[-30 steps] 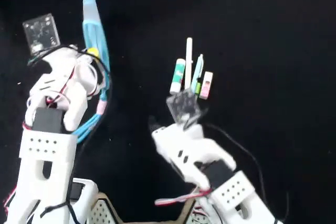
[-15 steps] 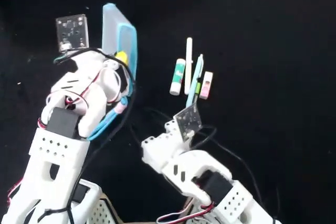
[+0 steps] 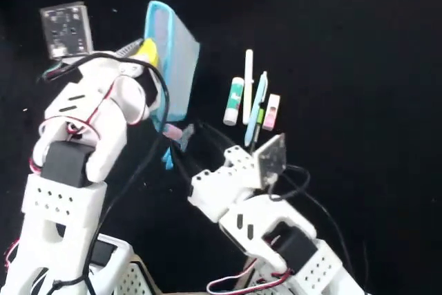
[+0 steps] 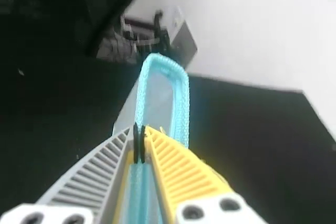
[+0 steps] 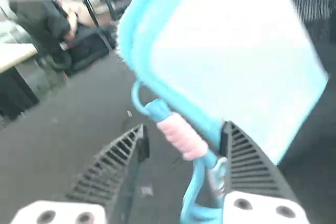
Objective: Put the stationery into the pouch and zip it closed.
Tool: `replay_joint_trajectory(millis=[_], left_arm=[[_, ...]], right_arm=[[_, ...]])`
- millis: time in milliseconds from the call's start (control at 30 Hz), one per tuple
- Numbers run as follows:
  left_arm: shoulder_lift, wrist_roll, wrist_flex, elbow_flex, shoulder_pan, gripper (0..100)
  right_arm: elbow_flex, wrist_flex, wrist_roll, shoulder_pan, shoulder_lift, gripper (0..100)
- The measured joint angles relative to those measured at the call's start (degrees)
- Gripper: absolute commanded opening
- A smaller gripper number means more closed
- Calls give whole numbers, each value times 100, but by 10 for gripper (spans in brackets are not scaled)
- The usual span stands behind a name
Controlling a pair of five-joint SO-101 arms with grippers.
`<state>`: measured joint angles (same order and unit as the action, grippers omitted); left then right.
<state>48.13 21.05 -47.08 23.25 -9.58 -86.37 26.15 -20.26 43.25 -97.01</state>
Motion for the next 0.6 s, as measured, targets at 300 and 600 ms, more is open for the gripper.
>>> replay_joint_trajectory(millis=[300,600], left_arm=[[0,422,0,-62,53,30],[-35,484,-18,105,211,30]], right_arm=[[1574,62,0,-53,2927,246],[1996,1538,0,97,2699,247]])
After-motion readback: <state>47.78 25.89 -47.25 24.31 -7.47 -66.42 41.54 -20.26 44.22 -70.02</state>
